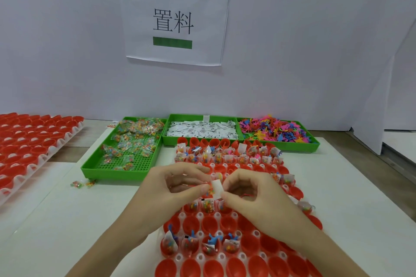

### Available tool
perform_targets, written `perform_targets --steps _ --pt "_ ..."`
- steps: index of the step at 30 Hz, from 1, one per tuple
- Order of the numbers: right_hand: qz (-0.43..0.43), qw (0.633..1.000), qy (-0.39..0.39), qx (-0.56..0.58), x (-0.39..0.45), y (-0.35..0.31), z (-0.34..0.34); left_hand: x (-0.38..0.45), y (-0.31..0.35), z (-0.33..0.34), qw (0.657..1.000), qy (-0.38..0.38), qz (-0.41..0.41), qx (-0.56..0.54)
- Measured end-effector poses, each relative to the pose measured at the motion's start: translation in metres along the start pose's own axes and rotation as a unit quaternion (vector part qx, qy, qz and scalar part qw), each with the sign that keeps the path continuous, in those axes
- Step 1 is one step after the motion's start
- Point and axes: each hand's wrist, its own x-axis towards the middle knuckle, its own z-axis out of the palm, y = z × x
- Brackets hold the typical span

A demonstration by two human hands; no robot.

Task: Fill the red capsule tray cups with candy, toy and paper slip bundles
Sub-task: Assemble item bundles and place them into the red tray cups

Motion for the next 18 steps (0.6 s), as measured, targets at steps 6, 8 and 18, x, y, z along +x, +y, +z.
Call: perform_targets --steps 6,8,18 --pt "-0.009 0.999 -0.046 0.029 0.000 -0.003 -0.003 -0.001 0.004 0.000 1.000 -0.015 -0.009 -0.008" --pt "-0.004 0.997 -0.067 0.030 0.004 -0.005 -0.007 -0.001 0.003 0.000 1.000 -0.004 -0.015 -0.016" --pt "0.071 0.984 0.092 -0.136 0.101 0.031 -0.094 -0.002 0.002 -0.002 0.999 -0.003 -0.031 0.019"
